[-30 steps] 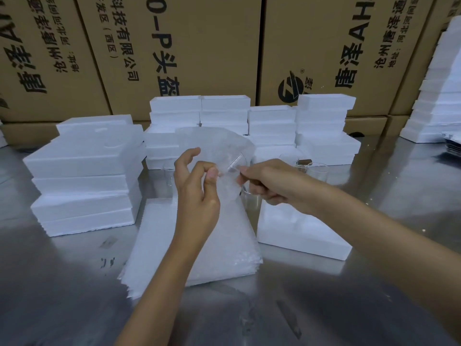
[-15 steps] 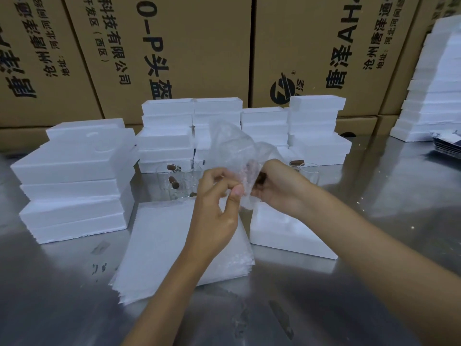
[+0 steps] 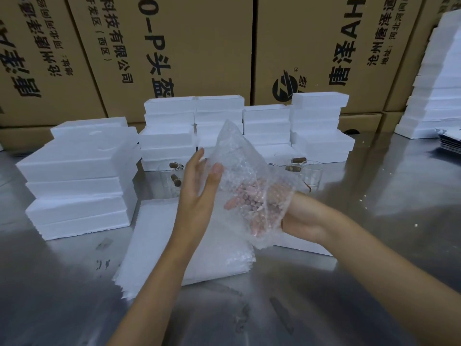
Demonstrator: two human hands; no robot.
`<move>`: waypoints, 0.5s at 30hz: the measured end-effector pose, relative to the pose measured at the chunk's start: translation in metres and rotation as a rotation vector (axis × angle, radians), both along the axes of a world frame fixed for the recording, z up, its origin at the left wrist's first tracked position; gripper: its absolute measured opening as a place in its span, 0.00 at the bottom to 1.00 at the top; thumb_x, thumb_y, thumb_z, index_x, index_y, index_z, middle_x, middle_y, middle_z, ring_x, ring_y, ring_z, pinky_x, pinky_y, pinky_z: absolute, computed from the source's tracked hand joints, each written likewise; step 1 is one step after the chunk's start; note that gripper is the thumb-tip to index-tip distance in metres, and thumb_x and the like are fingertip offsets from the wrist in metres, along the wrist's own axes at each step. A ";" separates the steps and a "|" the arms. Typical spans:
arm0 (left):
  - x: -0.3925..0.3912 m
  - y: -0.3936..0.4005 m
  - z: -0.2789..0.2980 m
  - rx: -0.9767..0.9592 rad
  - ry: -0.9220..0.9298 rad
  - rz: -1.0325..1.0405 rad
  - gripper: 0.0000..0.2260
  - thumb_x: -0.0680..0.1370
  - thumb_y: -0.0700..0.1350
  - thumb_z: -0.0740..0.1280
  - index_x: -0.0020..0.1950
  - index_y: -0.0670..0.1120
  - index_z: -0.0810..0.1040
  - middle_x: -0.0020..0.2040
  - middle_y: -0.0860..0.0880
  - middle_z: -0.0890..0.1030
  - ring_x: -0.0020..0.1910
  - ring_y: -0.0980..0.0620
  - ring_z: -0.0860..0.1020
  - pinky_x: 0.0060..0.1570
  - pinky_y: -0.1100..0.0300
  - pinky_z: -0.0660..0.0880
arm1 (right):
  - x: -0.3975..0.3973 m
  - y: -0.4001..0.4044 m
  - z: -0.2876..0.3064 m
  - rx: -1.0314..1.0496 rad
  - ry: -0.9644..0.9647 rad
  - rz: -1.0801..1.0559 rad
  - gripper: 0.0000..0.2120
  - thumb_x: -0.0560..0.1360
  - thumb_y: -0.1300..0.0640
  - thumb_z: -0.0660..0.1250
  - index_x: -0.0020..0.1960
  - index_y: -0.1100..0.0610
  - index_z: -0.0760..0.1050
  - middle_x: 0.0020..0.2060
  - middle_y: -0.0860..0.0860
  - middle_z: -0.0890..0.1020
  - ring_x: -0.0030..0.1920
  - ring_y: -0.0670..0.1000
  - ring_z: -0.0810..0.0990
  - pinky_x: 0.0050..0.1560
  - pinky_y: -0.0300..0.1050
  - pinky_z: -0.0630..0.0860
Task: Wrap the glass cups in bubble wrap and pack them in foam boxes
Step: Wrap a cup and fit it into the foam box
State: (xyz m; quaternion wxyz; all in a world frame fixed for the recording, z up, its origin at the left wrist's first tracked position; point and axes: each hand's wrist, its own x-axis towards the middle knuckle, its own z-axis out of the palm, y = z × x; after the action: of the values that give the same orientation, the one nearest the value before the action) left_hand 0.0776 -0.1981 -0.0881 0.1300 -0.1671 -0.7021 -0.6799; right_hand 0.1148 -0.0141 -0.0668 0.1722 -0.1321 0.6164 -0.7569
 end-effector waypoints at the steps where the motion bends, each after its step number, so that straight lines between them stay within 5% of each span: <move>1: 0.001 0.001 -0.001 0.014 -0.042 -0.062 0.28 0.71 0.73 0.63 0.70 0.70 0.67 0.68 0.64 0.73 0.69 0.65 0.70 0.63 0.66 0.68 | 0.003 0.000 0.000 -0.027 0.001 0.016 0.13 0.72 0.47 0.69 0.53 0.48 0.86 0.55 0.50 0.86 0.56 0.49 0.84 0.55 0.46 0.81; 7: 0.002 0.012 -0.009 0.091 -0.152 -0.295 0.24 0.68 0.70 0.71 0.63 0.68 0.75 0.62 0.60 0.81 0.62 0.58 0.79 0.65 0.52 0.75 | 0.009 -0.004 -0.002 -0.022 0.004 -0.071 0.11 0.75 0.50 0.67 0.53 0.50 0.86 0.53 0.50 0.86 0.54 0.49 0.84 0.49 0.44 0.81; 9: 0.002 0.011 -0.009 0.154 -0.225 -0.361 0.30 0.67 0.68 0.74 0.67 0.65 0.74 0.64 0.57 0.80 0.64 0.54 0.79 0.67 0.47 0.73 | 0.010 -0.001 -0.001 0.111 0.016 -0.101 0.10 0.79 0.52 0.65 0.53 0.51 0.85 0.50 0.48 0.86 0.53 0.50 0.84 0.47 0.41 0.80; 11: 0.000 0.008 -0.009 0.197 -0.304 -0.405 0.40 0.65 0.65 0.78 0.74 0.61 0.67 0.69 0.55 0.77 0.68 0.51 0.76 0.70 0.42 0.69 | 0.014 0.005 0.004 0.224 0.029 -0.099 0.13 0.80 0.59 0.64 0.42 0.50 0.85 0.37 0.44 0.86 0.42 0.41 0.85 0.40 0.33 0.78; 13: -0.001 0.006 -0.008 0.208 -0.345 -0.431 0.45 0.64 0.62 0.80 0.76 0.59 0.65 0.71 0.54 0.75 0.69 0.49 0.74 0.70 0.40 0.68 | 0.020 0.013 0.010 0.319 0.048 -0.089 0.22 0.75 0.71 0.64 0.32 0.49 0.82 0.26 0.40 0.82 0.32 0.33 0.81 0.34 0.27 0.75; 15: -0.001 0.007 -0.008 0.261 -0.374 -0.425 0.49 0.62 0.58 0.83 0.78 0.57 0.63 0.70 0.52 0.77 0.68 0.49 0.76 0.70 0.40 0.68 | 0.028 0.013 0.018 0.368 0.105 -0.098 0.16 0.65 0.68 0.72 0.32 0.46 0.84 0.32 0.41 0.85 0.35 0.34 0.82 0.39 0.30 0.78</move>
State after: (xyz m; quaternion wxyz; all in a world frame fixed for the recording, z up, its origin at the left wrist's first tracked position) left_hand 0.0771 -0.1908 -0.0962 -0.1263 -0.1639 -0.5700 -0.7951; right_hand 0.1427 -0.0009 -0.0492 0.1238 -0.1075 0.7582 -0.6311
